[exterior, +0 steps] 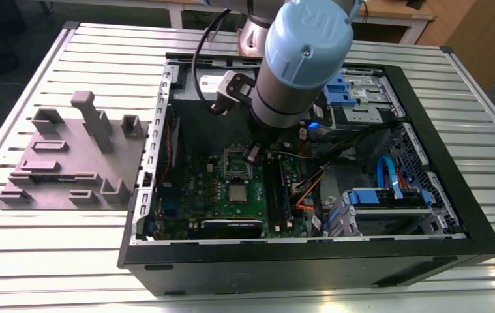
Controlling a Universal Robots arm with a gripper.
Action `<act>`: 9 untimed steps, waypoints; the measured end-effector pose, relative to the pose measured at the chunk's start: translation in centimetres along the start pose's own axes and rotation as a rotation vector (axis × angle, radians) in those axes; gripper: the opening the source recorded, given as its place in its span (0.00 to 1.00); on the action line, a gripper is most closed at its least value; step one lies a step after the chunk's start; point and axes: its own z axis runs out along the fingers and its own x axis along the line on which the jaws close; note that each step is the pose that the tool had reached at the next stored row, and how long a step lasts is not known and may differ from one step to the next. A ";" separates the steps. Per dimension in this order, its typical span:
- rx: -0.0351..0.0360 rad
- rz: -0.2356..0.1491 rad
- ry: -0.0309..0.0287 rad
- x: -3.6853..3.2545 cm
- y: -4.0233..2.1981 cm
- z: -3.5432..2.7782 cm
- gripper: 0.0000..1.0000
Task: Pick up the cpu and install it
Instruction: 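Close the cpu cover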
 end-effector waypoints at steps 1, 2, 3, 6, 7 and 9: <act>0.0001 0.000 0.0005 -0.01 0.01 -0.04 0.11; 0.0002 0.000 0.0009 -0.01 0.01 -0.07 0.11; 0.0001 0.000 0.0008 -0.01 0.02 -0.07 0.11; 0.0005 0.000 0.0025 -0.01 0.01 -0.07 0.11; 0.0006 0.000 0.0026 -0.01 0.01 -0.08 0.11; 0.0005 0.000 0.0027 -0.03 0.02 -0.11 0.11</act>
